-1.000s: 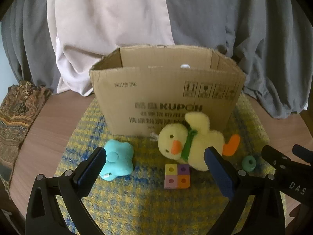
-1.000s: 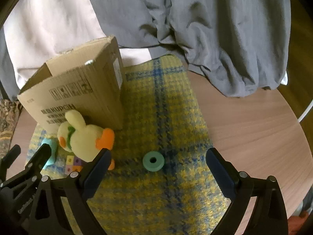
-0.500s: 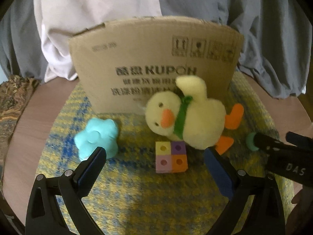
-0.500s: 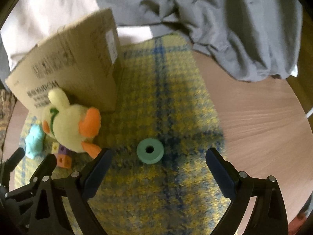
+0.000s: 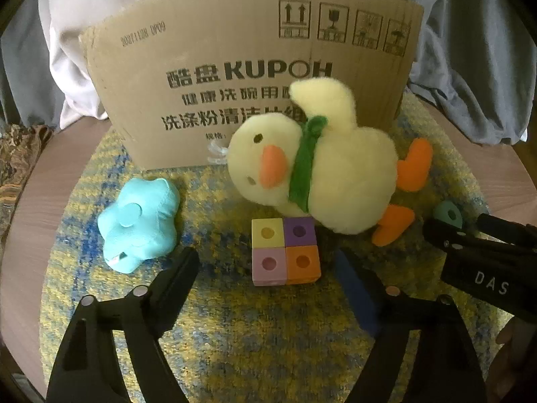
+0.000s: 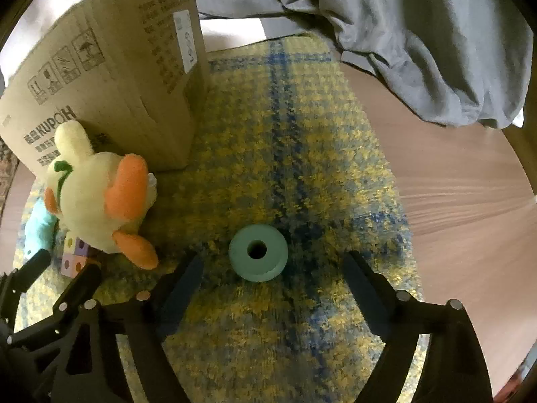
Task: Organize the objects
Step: 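Close the right tool on the teal ring while the left tool grasps the block cube, then lift the teal ring with the right tool while the left tool carries the cube to the box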
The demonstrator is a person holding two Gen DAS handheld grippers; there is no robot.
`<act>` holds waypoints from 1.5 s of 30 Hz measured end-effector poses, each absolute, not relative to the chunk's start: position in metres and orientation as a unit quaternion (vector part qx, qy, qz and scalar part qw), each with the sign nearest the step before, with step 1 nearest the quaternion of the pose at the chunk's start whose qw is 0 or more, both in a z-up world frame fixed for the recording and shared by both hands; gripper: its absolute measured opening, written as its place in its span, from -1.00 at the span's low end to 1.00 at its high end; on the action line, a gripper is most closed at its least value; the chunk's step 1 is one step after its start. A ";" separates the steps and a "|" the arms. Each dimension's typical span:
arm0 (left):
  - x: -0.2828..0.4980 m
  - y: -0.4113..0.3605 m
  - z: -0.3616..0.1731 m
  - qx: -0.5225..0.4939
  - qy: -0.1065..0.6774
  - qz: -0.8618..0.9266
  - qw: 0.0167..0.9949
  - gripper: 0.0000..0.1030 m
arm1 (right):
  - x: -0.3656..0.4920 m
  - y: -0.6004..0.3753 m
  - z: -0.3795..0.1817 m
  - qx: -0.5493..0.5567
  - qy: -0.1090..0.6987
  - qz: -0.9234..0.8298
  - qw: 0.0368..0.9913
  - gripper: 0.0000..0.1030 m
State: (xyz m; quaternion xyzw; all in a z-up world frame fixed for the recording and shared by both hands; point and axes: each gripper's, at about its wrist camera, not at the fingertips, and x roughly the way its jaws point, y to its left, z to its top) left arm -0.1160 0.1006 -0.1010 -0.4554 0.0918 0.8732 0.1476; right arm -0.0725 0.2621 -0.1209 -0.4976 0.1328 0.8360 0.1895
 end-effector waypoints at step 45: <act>-0.104 0.107 -0.061 -0.421 0.081 0.884 0.188 -0.23 | -0.046 0.262 -0.059 -0.428 0.126 0.874 0.194 -0.31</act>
